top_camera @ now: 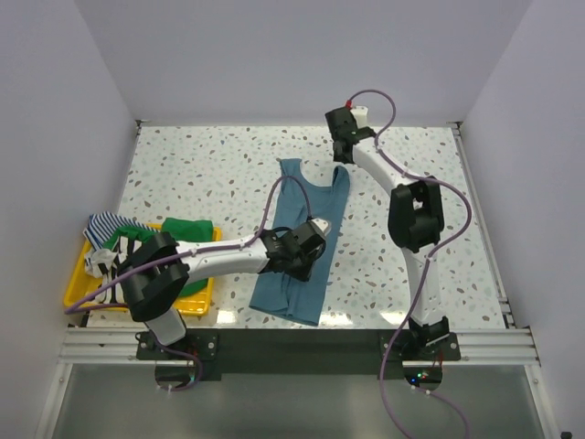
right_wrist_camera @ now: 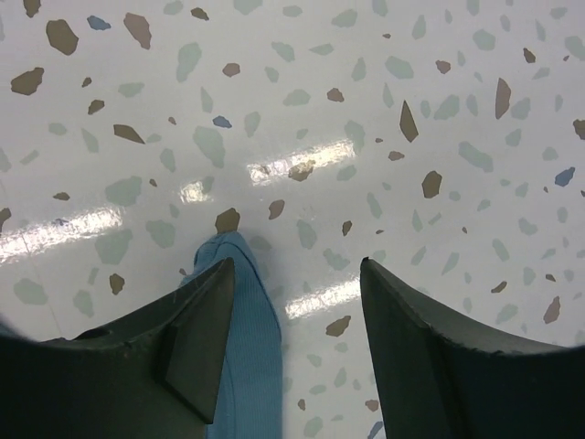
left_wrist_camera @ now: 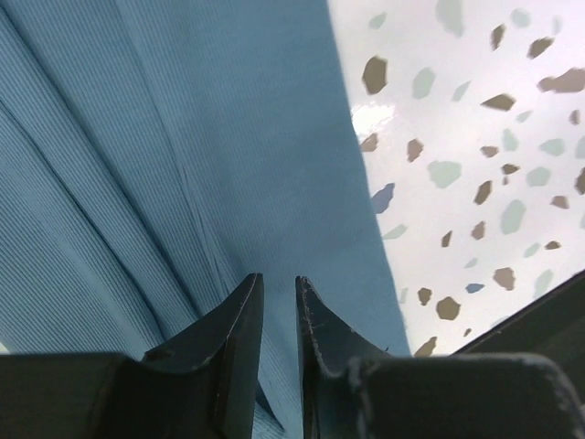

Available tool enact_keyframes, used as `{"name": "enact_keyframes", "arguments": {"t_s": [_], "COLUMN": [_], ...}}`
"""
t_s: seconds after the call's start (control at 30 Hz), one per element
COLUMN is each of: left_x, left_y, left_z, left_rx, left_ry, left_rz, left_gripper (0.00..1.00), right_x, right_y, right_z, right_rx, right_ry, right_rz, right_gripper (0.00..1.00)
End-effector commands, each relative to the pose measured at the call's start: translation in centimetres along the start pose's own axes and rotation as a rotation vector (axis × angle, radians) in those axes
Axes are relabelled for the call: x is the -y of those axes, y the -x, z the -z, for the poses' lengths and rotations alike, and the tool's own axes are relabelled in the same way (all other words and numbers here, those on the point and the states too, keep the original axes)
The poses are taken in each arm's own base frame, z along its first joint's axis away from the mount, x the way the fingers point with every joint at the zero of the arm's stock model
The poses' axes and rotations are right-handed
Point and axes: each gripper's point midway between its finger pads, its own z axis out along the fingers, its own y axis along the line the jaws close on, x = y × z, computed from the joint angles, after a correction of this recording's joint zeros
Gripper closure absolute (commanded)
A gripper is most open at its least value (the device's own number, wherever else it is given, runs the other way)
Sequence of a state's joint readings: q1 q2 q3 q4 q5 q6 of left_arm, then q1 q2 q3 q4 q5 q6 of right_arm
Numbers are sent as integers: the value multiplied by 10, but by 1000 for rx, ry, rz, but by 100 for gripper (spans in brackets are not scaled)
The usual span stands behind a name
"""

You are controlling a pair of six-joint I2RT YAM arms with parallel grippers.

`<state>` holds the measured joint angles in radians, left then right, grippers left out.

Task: Fold and stack the tank tops
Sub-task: Fold the tank top

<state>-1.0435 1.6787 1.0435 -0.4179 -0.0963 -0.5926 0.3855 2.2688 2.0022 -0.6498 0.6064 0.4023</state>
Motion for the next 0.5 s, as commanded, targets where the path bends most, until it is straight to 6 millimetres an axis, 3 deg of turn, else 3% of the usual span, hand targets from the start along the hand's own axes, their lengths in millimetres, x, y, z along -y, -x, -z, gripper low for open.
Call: {"name": "enact_keyframes", "arguments": {"t_s": [0.0, 0.1, 0.17, 0.2, 0.47], "left_x": [9, 4, -11, -18, -141], "left_y": [27, 32, 42, 46, 85], "left_z": [22, 25, 31, 33, 68], "left_rx": [78, 96, 126, 138, 290], "left_ry": [-22, -6, 36, 53, 203], "left_rz": [-15, 1, 46, 72, 451], "left_gripper": [74, 74, 74, 76, 75], "right_x": [-1, -17, -28, -43, -139], "right_y": [20, 9, 19, 11, 25], "right_z": [16, 12, 20, 24, 59], "right_rx": [26, 13, 44, 27, 99], "right_ry": [42, 123, 199, 266, 605], "right_rz": [-35, -36, -76, -71, -87], "right_gripper": [39, 42, 50, 53, 53]}}
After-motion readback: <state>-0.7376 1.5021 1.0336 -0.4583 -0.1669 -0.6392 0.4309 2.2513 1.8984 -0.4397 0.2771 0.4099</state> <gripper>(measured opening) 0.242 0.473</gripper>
